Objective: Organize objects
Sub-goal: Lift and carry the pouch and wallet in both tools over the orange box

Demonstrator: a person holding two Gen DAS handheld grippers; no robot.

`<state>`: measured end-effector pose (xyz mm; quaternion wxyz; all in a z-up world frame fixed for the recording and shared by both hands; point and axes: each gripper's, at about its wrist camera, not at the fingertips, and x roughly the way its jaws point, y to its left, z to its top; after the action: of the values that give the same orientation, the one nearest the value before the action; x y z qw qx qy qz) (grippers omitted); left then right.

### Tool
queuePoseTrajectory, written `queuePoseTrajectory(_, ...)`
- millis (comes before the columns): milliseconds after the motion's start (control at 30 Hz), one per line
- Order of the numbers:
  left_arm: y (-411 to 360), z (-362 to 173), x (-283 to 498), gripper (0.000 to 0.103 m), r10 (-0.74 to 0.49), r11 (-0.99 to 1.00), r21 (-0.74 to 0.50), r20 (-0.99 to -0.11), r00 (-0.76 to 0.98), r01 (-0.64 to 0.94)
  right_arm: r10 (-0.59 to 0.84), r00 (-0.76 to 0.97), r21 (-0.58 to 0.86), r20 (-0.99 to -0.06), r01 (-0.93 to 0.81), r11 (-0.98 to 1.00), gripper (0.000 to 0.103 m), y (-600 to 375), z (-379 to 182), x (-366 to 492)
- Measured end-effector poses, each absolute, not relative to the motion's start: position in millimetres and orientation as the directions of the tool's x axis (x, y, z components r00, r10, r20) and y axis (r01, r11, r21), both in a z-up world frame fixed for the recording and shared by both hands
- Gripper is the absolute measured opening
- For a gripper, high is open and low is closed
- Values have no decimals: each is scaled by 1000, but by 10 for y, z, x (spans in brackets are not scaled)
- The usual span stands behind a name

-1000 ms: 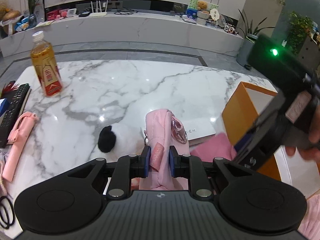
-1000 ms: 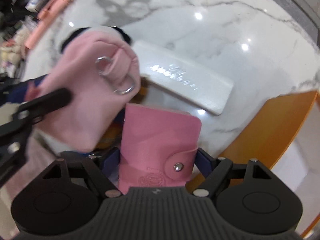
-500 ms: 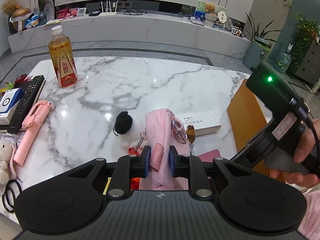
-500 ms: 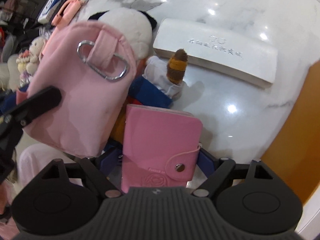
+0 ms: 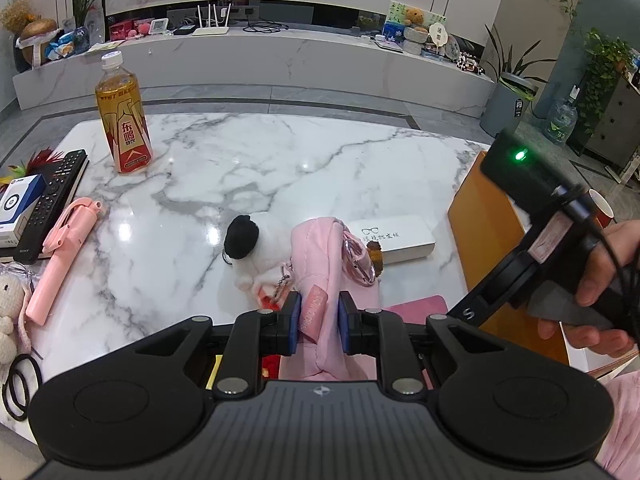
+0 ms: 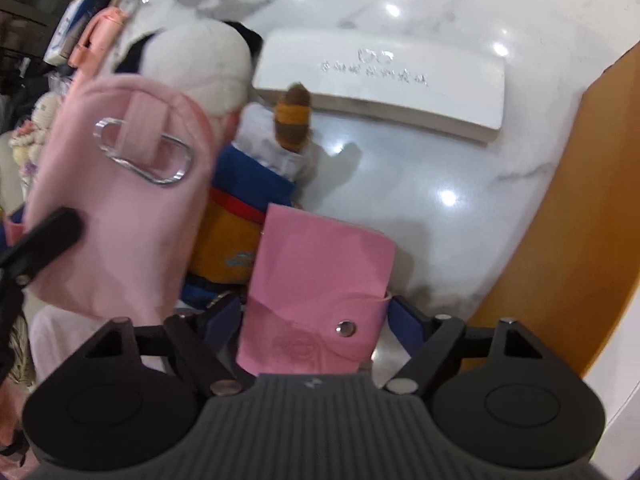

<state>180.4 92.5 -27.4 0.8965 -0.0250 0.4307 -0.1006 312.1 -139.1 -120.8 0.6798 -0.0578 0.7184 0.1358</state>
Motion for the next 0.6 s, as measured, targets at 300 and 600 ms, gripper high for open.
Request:
queuePoseTrajectory(300,914,-267,1796,23,-207,977,-128,-769,605,171,132,-101,151,-986,-203,968,68,-1470,-1196,3111)
queuePoseTrajectory(600,886,-261,1790,23,-206,977,-123,-768,606,176,144,-1,138,-990,-280,950,31,-1343,-700,2893)
